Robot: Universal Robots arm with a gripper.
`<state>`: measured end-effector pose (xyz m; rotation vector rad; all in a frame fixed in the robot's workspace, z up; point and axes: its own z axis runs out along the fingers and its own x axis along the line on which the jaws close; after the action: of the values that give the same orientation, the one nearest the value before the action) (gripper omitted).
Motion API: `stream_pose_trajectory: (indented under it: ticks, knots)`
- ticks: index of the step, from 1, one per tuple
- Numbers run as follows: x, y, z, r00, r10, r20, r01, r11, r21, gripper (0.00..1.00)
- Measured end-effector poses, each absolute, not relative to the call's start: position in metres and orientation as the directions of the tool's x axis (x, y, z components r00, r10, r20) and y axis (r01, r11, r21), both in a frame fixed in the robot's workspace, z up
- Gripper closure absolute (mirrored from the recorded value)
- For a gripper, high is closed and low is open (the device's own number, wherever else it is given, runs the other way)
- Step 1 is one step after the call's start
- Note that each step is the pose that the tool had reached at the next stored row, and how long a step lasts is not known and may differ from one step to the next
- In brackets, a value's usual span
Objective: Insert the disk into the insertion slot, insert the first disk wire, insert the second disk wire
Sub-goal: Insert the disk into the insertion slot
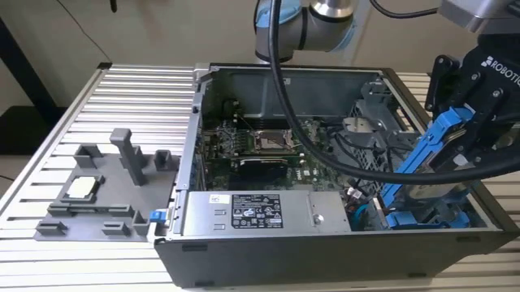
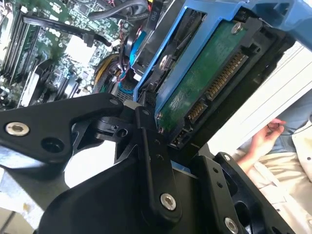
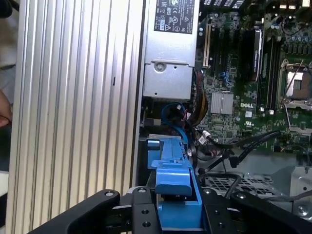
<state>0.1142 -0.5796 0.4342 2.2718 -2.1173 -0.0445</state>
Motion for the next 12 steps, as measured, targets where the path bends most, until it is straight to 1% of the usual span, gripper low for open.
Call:
stream_pose_trajectory:
  ticks: [12]
  knots:
    - [0.120,-0.579,0.417,0.061,-0.998,-0.002,-0.997,-0.061,0.044,0.67]
